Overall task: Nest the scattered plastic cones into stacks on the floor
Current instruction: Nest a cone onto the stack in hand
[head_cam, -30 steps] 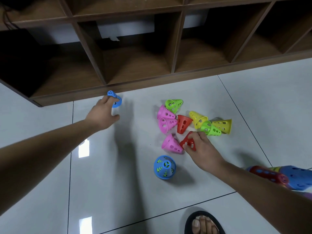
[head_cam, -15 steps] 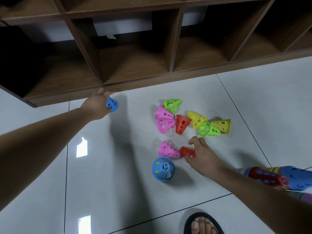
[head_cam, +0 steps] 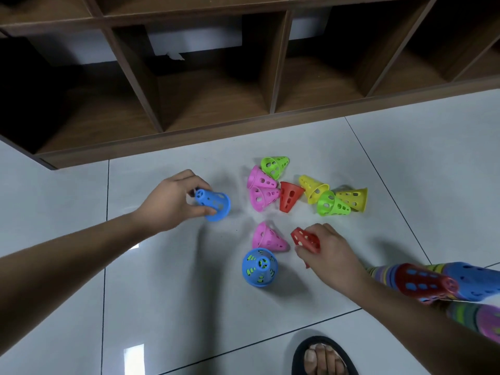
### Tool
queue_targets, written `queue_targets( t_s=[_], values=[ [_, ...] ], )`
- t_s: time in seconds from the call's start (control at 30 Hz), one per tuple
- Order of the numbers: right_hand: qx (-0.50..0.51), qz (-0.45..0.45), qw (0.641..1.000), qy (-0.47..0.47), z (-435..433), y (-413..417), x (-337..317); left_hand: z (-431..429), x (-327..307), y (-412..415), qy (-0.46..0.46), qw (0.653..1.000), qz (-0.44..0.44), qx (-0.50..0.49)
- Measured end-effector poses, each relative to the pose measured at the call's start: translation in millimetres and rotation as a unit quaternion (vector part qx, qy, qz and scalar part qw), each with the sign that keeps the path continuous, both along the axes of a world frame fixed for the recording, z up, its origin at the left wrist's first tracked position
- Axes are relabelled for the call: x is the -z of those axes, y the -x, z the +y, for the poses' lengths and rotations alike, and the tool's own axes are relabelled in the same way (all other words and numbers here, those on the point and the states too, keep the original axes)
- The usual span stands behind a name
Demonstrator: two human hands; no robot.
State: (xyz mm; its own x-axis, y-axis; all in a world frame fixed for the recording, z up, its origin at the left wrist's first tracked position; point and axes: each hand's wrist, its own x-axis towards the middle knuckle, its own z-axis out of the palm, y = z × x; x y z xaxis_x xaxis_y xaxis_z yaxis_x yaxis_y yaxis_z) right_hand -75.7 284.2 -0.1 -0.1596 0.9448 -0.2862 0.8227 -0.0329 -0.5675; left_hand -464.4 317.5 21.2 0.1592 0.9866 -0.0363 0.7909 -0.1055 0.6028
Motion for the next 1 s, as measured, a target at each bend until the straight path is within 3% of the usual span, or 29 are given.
queue_targets(
  t_s=[0.27, 0.5, 0.77, 1.0],
  values=[
    [0.073, 0.183, 0.98, 0.016, -17, 8, -47, -50, -61, -68, -0.011, 0.992, -0.066, 0.108],
    [0.137, 0.333, 0.933, -0.013, -16, 21, -80, -68, -53, -95, -0.047, 0.98, -0.035, 0.192],
    [-0.012, 0.379, 0.925, 0.013, -37, 47, -99, -75, -13, -100, 0.022, 0.979, -0.023, 0.202],
    [-0.092, 0.279, 0.956, 0.021, -46, 58, -87, -77, 10, -86, 0.109, 0.977, -0.052, 0.175]
  ],
)
